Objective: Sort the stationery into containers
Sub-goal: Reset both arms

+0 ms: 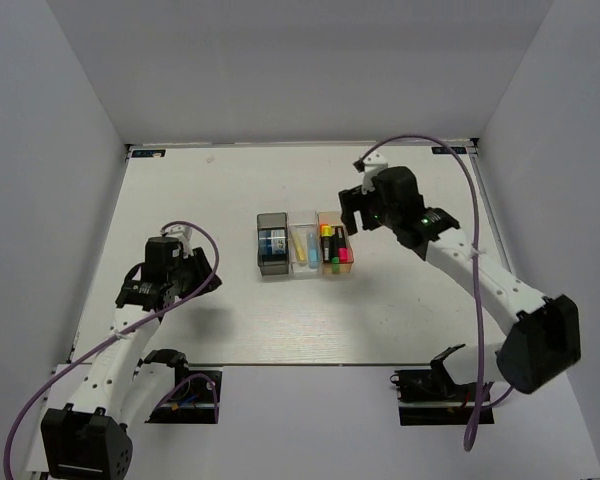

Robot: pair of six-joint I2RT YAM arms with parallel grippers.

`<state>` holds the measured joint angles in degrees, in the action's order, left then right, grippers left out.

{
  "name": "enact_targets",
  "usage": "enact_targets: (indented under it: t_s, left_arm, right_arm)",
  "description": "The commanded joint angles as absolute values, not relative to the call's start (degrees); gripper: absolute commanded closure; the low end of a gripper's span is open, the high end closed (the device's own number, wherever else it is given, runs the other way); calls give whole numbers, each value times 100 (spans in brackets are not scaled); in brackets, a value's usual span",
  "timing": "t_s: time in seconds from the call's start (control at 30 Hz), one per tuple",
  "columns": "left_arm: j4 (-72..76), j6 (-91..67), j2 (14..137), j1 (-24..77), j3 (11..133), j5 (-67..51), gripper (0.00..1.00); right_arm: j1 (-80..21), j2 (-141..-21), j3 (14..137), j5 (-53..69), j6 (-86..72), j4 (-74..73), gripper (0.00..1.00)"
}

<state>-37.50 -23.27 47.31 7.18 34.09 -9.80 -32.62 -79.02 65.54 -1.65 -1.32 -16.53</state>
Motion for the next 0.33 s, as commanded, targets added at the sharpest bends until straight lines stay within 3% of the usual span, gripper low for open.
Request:
enact_targets:
  t_s: [0.0,0.03,0.07,0.3]
  left_arm:
    - [-3621,-2268,4579,677,3357,-1151,35]
    - [-3638,-2259,4579,677,3357,-1160,9]
    - [-3665,-2259,4562,668,3375,-1195,3]
    - [-3542,-2215,4474,668,3340,-1301,0]
  right_arm:
    - [-3050,-7464,6145,-1659,184,-1528,10]
    - [-3050,-7271,6004,-1722,211,-1651,10]
    - [-3041,-7182,5933,-1784,315,-1852,10]
    - [-3032,-5971,4993,-2478,826,-2109,10]
